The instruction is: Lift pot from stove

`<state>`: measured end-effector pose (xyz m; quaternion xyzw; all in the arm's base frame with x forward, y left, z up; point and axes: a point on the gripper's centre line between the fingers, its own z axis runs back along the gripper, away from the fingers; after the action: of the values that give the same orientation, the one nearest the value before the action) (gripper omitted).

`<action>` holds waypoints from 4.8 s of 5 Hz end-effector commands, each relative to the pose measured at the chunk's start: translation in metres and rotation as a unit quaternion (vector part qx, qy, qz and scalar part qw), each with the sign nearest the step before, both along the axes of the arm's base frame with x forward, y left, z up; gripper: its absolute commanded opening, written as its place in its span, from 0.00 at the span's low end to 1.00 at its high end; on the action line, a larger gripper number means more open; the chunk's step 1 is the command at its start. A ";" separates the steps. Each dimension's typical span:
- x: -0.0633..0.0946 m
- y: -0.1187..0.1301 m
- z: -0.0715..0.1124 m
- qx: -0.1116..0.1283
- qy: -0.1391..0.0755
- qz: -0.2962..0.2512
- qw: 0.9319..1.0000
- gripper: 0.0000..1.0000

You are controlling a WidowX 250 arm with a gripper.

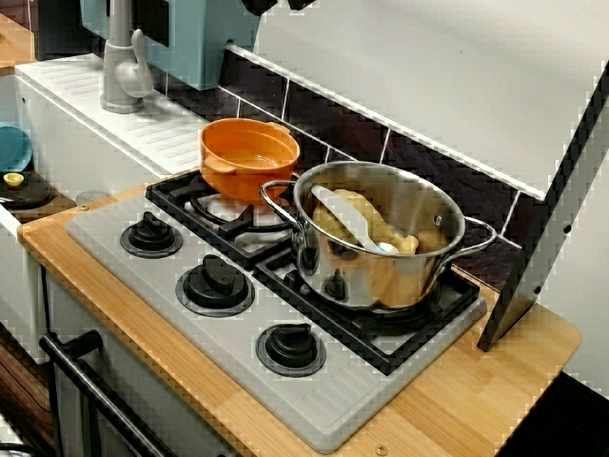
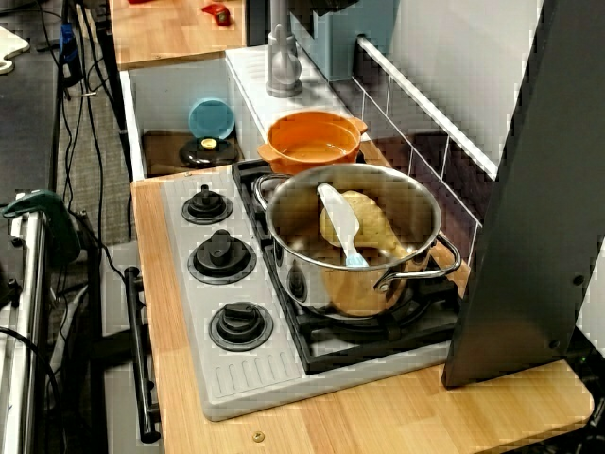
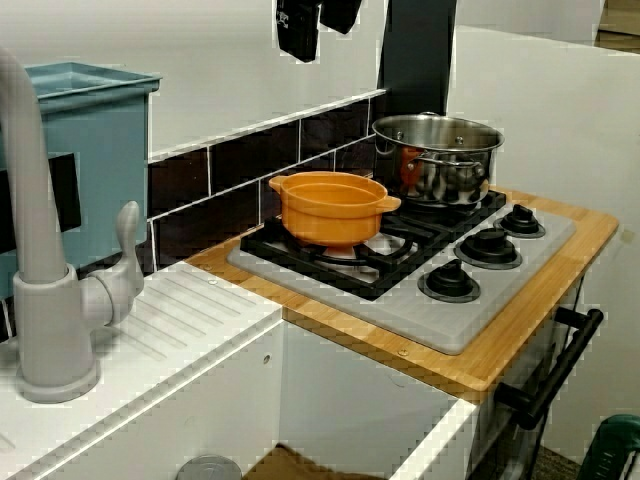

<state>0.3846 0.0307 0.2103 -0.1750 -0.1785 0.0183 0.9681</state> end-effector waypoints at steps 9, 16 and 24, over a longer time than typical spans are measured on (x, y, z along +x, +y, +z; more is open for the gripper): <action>0.009 -0.049 -0.071 0.112 -0.026 0.033 0.993 1.00; 0.017 -0.039 -0.088 0.145 0.043 0.003 0.988 1.00; 0.014 -0.034 -0.107 0.128 0.072 0.170 0.974 1.00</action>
<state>0.3935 -0.0038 0.0894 -0.0123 -0.1162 0.1773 0.9772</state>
